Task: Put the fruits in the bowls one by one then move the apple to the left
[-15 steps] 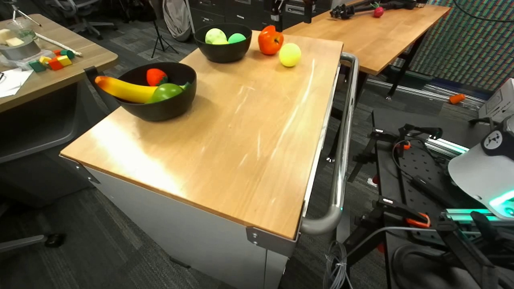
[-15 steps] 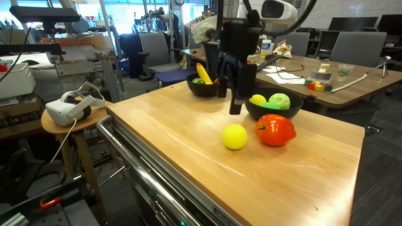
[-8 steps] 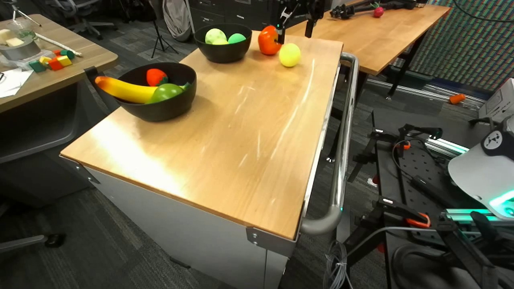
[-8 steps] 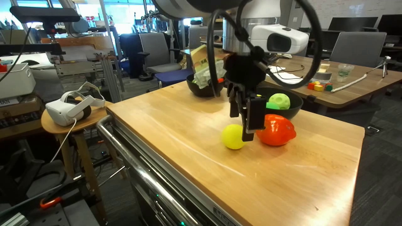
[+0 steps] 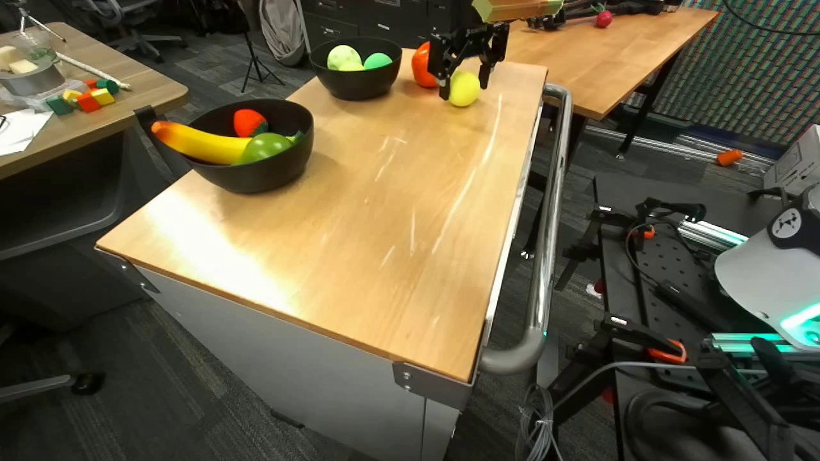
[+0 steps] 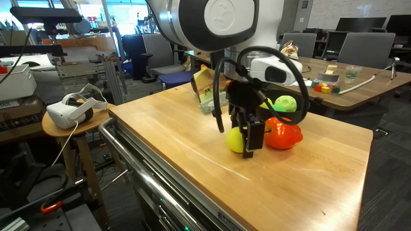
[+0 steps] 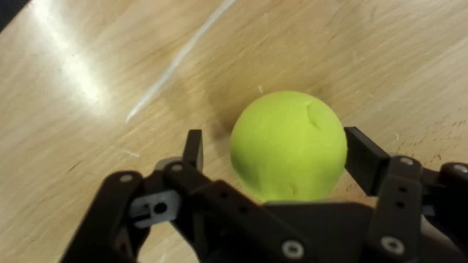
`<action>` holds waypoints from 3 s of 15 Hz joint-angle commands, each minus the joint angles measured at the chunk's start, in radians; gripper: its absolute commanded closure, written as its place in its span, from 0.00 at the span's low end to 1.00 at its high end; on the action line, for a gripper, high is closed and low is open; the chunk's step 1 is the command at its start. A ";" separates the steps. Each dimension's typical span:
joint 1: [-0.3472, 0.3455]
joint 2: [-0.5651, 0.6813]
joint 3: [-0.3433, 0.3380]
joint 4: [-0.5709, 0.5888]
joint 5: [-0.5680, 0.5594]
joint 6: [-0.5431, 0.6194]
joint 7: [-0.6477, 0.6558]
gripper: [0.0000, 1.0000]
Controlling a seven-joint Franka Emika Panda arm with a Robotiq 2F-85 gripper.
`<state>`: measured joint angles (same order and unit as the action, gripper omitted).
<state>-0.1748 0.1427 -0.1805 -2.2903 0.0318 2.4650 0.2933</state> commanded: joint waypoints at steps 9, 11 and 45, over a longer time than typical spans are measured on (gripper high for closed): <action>0.033 -0.068 0.008 0.046 -0.039 -0.023 -0.089 0.81; 0.060 -0.101 0.015 0.108 -0.150 -0.058 -0.051 0.87; -0.026 0.081 0.017 0.474 -0.006 -0.381 -0.331 0.00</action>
<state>-0.1926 0.2840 -0.1445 -1.7428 0.0344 2.1386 -0.0852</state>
